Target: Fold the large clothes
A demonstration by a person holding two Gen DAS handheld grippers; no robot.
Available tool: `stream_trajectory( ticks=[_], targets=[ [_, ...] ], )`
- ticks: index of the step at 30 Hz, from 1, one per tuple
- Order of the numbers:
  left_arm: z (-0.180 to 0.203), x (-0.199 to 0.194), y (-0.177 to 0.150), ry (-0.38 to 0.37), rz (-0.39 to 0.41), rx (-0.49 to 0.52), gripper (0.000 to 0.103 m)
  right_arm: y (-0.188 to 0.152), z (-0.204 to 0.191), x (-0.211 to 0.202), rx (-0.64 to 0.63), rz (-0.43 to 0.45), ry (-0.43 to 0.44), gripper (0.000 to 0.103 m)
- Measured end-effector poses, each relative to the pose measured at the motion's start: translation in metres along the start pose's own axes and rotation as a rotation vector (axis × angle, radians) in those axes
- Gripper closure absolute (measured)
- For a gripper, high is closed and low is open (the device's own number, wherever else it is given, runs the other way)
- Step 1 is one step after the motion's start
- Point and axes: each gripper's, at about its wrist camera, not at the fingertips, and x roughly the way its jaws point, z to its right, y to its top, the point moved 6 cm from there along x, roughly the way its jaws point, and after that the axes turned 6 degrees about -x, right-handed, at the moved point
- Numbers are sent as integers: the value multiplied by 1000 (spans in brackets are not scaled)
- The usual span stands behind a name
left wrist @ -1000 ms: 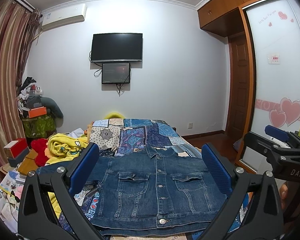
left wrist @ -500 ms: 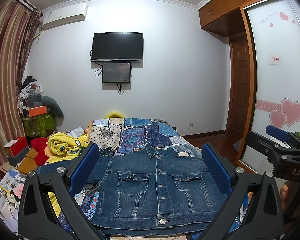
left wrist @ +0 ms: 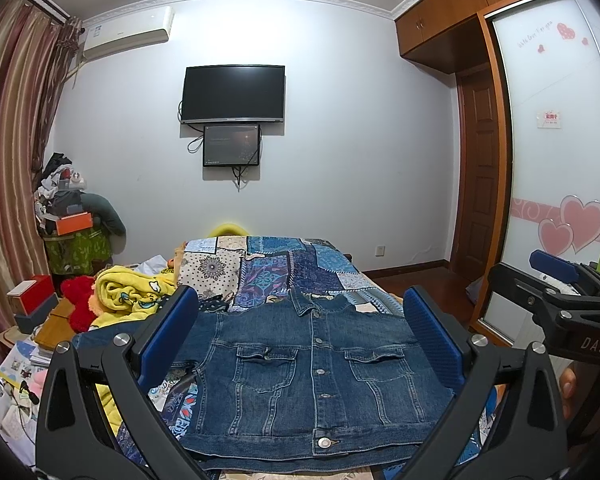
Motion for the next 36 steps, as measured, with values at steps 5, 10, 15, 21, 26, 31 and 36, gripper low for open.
stream_trajectory(
  ticks=[5, 10, 15, 21, 26, 31, 36],
  targets=[
    [0, 1, -1, -1, 0, 0, 0, -1, -1, 0, -1, -1, 0, 0],
    [0, 0, -1, 0, 0, 0, 0, -1, 1, 1, 1, -5, 0, 0],
    [0, 2, -3, 1, -2, 0, 0, -1, 1, 5, -2, -14, -2, 0],
    [-8, 17, -5, 19, -12, -6, 0, -6, 2, 16, -5, -43, -5, 0],
    [-32, 43, -9, 38, -51, -40, 0, -14, 2, 34, -15, -91, -7, 0],
    [-73, 83, -24, 97, -125, -91, 0, -22, -2, 64, -23, -156, 2, 0],
    [-128, 125, -48, 155, -242, -168, 0, -36, -4, 104, -41, -241, 10, 0]
  ],
)
